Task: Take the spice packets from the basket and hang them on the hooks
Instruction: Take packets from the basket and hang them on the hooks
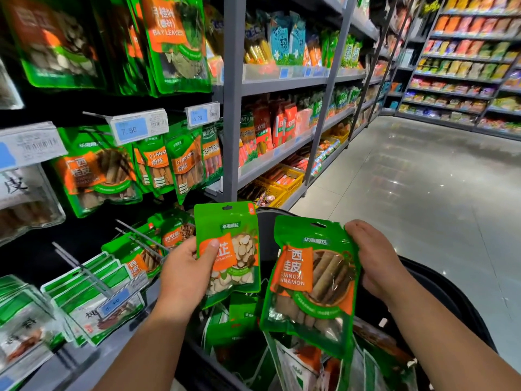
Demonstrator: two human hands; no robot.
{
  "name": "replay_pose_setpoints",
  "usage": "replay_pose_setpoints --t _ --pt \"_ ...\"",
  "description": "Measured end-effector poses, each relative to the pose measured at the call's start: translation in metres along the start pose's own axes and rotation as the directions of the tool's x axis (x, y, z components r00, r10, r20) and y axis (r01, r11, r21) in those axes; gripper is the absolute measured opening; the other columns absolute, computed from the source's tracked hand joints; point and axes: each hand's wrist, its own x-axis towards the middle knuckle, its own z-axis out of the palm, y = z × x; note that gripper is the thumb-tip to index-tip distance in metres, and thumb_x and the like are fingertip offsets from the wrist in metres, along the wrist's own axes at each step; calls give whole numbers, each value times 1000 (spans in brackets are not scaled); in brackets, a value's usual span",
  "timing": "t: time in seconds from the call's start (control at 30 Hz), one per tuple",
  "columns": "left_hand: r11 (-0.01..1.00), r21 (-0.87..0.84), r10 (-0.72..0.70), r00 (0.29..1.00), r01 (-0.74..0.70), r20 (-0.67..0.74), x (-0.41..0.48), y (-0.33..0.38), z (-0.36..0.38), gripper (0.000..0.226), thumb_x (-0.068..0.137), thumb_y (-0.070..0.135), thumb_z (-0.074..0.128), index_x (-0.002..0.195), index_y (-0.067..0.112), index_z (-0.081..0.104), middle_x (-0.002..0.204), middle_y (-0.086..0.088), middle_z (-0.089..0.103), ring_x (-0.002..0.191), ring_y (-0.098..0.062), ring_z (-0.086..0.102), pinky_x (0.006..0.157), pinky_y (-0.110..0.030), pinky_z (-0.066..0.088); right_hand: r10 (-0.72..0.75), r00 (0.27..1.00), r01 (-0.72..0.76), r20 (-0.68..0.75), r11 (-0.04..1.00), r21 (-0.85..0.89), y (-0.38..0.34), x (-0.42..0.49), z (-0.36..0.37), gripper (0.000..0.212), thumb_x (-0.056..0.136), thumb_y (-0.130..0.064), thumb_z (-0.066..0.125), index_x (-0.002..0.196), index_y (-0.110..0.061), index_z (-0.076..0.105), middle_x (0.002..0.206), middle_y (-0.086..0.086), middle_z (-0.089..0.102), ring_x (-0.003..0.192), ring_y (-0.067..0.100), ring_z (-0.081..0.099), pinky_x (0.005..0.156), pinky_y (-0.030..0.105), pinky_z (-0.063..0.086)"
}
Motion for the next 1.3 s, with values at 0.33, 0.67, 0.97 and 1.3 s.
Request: replay_pose_setpoints --t 0.33,0.67,0.97,1.3 --pt "948 -274 -103 971 162 218 -7 -2 6 22 106 36 51 109 39 73 109 -7 79 104 -31 74 104 -62 49 44 999 -44 3 990 131 -2 0 55 30 101 -12 50 72 -17 56 62 3 58 61 20 57 69 36 45" --pt "957 -205 -107 905 206 413 -6 -8 8 83 50 32 98 124 19 63 113 -9 76 107 -30 73 102 -56 53 -41 997 40 64 999 14 -3 -1 91 27 106 -21 49 80 -17 57 66 -1 60 61 14 60 63 29 47" --pt "980 -86 -147 946 178 289 -8 0 4 53 64 9 97 106 21 66 91 2 79 89 -19 75 76 -27 56 -205 975 217 83 963 -160 -3 3 96 11 101 -31 62 91 -25 63 78 1 74 69 14 71 66 33 55" --pt "984 -138 -121 989 108 -82 12 4 -31 57 58 31 99 104 21 66 89 2 77 82 -18 74 75 -37 55 129 970 -69 206 959 -276 70 20 68 29 100 -40 61 98 -12 67 96 9 73 77 19 70 73 41 58"
